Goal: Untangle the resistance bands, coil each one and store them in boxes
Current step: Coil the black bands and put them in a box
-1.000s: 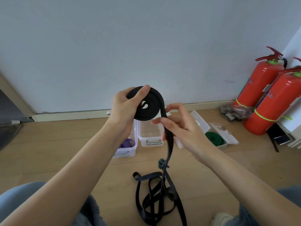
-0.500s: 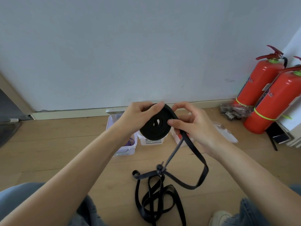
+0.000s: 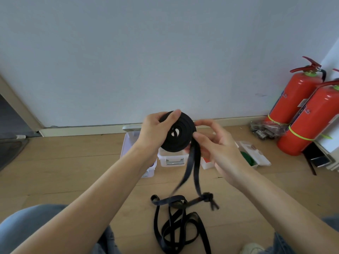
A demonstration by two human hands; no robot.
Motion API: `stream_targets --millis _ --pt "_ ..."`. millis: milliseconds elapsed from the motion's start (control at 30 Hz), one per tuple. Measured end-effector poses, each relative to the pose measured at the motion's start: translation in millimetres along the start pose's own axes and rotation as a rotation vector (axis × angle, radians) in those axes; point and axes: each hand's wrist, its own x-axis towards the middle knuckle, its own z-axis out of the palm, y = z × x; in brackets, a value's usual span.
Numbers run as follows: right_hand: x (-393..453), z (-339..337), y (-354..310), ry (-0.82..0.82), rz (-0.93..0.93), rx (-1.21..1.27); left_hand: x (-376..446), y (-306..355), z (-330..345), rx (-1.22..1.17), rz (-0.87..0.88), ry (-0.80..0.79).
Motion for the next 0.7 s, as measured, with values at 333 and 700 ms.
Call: stream_targets --millis 333,700 --pt "5 -3 0 0.11 -0.057 -0.193 2 3 -9 0.058 0.014 -0.097" --pt "4 -11 -9 -0.052 -0.057 -0.233 2 1 -20 0.198 -0.063 -0.293"
